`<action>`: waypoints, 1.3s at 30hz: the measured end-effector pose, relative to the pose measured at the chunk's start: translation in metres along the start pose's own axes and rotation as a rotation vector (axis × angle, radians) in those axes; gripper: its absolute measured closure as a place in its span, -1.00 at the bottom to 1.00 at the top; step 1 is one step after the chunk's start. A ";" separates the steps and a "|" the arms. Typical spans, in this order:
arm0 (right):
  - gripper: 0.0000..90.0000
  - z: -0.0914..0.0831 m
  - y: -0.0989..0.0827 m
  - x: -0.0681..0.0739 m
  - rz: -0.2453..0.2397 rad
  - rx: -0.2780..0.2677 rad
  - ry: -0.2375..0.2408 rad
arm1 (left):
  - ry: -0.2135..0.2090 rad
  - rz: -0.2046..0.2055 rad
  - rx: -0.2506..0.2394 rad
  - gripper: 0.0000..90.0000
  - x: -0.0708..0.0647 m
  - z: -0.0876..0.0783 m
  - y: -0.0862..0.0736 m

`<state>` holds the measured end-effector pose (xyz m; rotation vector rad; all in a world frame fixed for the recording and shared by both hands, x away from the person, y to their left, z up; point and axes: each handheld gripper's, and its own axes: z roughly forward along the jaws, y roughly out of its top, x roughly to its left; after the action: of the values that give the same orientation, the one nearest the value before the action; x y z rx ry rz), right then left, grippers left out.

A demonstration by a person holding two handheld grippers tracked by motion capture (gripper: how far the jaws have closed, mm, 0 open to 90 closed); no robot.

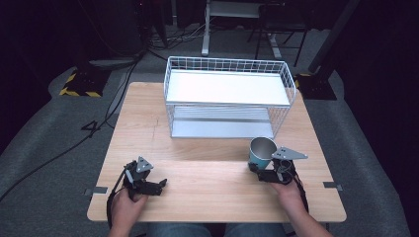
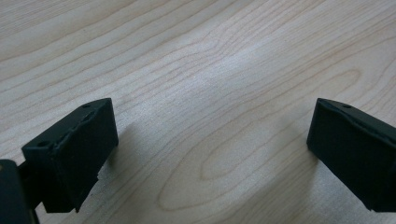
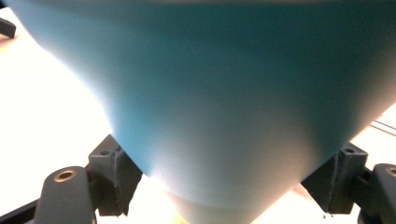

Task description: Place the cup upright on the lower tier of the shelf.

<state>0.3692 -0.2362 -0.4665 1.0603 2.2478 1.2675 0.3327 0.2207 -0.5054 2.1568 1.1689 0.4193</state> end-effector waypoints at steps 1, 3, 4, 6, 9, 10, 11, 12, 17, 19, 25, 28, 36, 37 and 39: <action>-0.48 0.001 0.002 0.000 0.001 0.000 0.001 | -0.005 0.001 0.004 -0.95 0.000 0.000 0.000; -0.48 0.004 0.007 -0.001 0.002 -0.002 -0.001 | -0.004 0.002 0.003 -0.96 0.000 0.000 0.001; -0.48 0.006 0.011 -0.001 -0.002 -0.002 -0.002 | -0.006 0.002 0.004 -0.96 0.000 0.001 0.001; -0.48 0.008 0.015 -0.002 -0.003 -0.003 -0.004 | -0.006 0.002 0.003 -0.96 0.000 0.001 0.001; -0.48 0.011 0.020 -0.002 -0.006 -0.006 -0.006 | -0.005 0.002 0.001 -0.95 0.000 0.001 0.001; -0.48 0.013 0.024 -0.003 -0.007 -0.008 -0.003 | -0.005 0.001 -0.001 -0.95 0.000 0.001 0.001; -0.48 0.013 0.024 -0.003 -0.007 -0.008 -0.003 | -0.005 0.001 -0.001 -0.96 0.000 0.001 0.001; -0.48 0.017 0.028 -0.003 -0.010 -0.009 -0.005 | -0.005 0.001 -0.001 -0.96 0.000 0.001 0.001; -0.48 0.026 0.035 -0.003 -0.022 -0.011 -0.013 | -0.007 0.002 -0.001 -0.95 0.001 0.001 0.001; -0.48 0.031 0.037 -0.003 -0.022 -0.009 -0.012 | -0.007 0.002 -0.001 -0.95 0.001 0.001 0.001; -0.48 0.047 0.047 -0.003 -0.037 -0.014 -0.018 | -0.005 -0.003 0.001 -0.97 0.000 0.001 0.001; -0.48 0.054 0.051 -0.004 -0.040 -0.023 -0.017 | -0.004 -0.004 0.004 -0.98 0.000 0.001 0.001; -0.48 0.075 0.062 -0.008 -0.037 -0.034 -0.021 | -0.004 -0.004 0.004 -0.98 0.000 0.001 0.001; -0.48 0.077 0.064 -0.008 -0.036 -0.033 -0.024 | -0.005 -0.004 0.004 -0.98 0.000 0.001 0.001; -0.48 0.079 0.065 -0.009 -0.034 -0.036 -0.023 | -0.003 -0.006 0.004 -0.98 0.000 0.001 0.001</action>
<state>0.4522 -0.1763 -0.4548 1.0144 2.2090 1.2705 0.3341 0.2197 -0.5057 2.1562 1.1748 0.4111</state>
